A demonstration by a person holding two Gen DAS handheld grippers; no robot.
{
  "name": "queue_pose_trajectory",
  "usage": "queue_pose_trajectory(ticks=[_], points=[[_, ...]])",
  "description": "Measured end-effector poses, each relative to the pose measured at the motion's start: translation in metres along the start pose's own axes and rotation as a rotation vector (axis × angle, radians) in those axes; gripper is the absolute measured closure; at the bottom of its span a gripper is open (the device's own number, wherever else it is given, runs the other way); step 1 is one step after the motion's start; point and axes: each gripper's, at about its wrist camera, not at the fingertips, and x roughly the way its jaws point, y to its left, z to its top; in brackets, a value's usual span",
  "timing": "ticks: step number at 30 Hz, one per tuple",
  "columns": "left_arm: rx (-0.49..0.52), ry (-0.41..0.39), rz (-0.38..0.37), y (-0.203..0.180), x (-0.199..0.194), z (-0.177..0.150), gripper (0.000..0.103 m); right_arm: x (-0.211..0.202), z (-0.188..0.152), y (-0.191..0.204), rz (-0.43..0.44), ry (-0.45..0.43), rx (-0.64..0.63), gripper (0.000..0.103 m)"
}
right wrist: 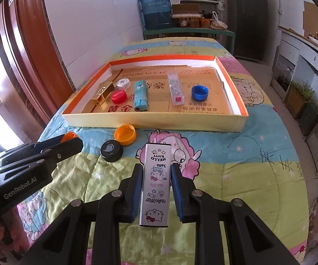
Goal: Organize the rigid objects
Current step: 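Carry the Hello Kitty box and orange cap over the cardboard box with both tools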
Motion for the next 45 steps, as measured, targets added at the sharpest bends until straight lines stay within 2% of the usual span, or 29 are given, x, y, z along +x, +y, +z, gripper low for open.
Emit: queue_pose_trajectory(ticks=[15,33,45], points=[[0.026,-0.077,0.009,-0.008,-0.024,0.022,0.073,-0.015,0.015,-0.008,0.020,-0.048,0.008,0.077],[0.018,-0.109,-0.003,-0.014,-0.021,0.059,0.073,-0.025,0.051,-0.019,0.007,-0.114,-0.006,0.077],[0.045,-0.128,0.033,-0.024,-0.008,0.091,0.073,-0.024,0.081,-0.026,-0.001,-0.151,-0.035,0.077]])
